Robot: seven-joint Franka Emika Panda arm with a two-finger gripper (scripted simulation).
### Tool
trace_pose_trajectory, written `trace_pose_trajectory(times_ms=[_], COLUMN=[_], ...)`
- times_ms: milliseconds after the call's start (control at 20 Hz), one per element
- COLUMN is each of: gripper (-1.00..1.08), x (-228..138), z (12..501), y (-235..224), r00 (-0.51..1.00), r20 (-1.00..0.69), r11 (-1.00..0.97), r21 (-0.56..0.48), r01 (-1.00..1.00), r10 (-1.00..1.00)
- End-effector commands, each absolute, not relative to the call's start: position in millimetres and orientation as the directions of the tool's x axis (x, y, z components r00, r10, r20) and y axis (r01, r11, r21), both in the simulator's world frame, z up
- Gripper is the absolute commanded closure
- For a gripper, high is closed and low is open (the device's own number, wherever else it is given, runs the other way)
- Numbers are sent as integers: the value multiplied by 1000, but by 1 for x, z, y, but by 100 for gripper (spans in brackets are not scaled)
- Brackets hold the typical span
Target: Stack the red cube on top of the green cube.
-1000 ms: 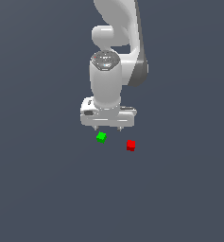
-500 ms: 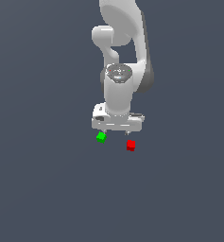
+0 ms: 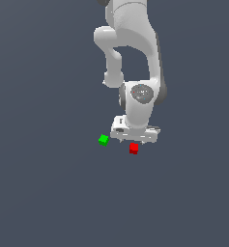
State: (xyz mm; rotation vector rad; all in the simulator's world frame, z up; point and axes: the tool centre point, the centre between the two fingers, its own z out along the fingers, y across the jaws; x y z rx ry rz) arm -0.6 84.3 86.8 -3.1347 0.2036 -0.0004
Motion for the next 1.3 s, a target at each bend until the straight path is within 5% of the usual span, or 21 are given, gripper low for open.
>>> trace_pose_trajectory(times_ms=[0,1250], gripper=[-92,-92], x=[0,2], z=[77,20], y=[94,101], r00=[990,989], r20=[1,0], r11=[-990,-989], r21=[0,0], r01=[-139,-146], r10=[-139,-146])
